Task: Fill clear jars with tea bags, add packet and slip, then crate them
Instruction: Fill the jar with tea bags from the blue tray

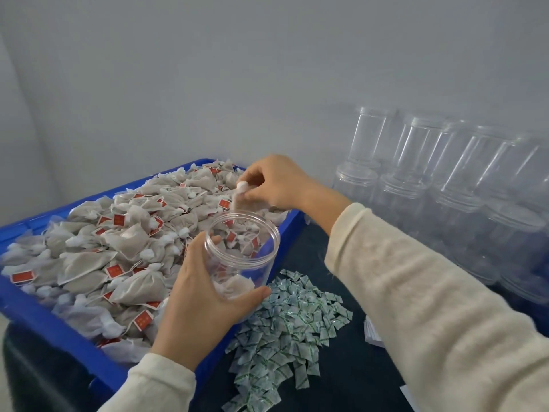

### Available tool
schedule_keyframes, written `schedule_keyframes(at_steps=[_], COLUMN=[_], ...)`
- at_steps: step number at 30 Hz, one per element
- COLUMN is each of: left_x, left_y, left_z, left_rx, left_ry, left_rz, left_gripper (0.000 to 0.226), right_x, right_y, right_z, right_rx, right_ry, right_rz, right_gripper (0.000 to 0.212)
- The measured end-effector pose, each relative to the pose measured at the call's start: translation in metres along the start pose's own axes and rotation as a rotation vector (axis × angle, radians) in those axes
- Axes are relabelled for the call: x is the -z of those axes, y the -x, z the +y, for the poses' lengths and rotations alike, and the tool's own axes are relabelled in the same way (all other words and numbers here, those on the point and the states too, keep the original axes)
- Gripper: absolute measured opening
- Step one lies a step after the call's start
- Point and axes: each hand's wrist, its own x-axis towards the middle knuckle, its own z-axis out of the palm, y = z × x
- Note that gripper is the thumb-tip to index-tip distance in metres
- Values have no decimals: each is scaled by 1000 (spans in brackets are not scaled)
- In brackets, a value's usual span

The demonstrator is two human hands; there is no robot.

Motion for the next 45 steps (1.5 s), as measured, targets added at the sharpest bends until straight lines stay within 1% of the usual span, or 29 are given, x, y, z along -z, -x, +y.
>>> schedule_keyframes(at_steps=[2, 4, 6, 9, 12, 15, 19, 22, 25, 27, 29, 32, 35, 36, 39, 42, 45], left_x=[0, 0, 0, 1, 0, 0, -1, -1, -1, -1, -2, -2, -2, -3, -3, -2, -2], left_y=[0, 0, 1, 1, 0, -1, -1, 0, 0, 0, 0, 0, 0, -1, -2, -3, -3], left_z=[1, 1, 0, 1, 2, 3, 3, 4, 5, 5, 4, 3, 3, 3, 3, 2, 0], left_rx=[8, 22, 37, 68, 53, 33, 40, 43, 63, 72, 83, 112, 105, 111, 128, 133, 110], left_ry=[-11, -10, -3, 1, 3, -24, -10, 4, 22, 26, 35, 49, 48, 62, 78, 94, 61], left_rz=[2, -4, -6, -11, -9, -13, -9, -4, 0, 11, 13, 3, 2, 6, 40, 56, 53], left_gripper=[92, 94, 104, 117, 108, 103, 108, 105, 100, 99, 104, 113, 112, 113, 112, 102, 100], right_x=[17, 34, 51, 72, 86, 88, 74, 55, 34, 23, 17, 13, 4, -1, -10, -11, -7], right_y=[3, 7, 12, 20, 29, 37, 47, 51, 54, 56, 56, 54, 49, 46, 38, 32, 32], right_z=[-10, -21, -32, -47, -55, -58, -58, -55, -52, -50, -51, -57, -64, -65, -69, -73, -74], right_rx=[19, 39, 61, 91, 93, 87, 71, 42, 18, 18, 27, 84, 154, 166, 183, 228, 277], right_ry=[13, -10, -74, -215, -343, -401, -410, -366, -275, -187, -109, 95, 279, 321, 424, 509, 538], right_rz=[42, 109, 162, 192, 213, 182, 68, -20, -96, -128, -158, -180, -231, -250, -287, -317, -445], right_gripper=[26, 31, 31, 32, 29, 19, 10, 12, 22, 22, 20, 18, 13, 16, 20, 14, 13])
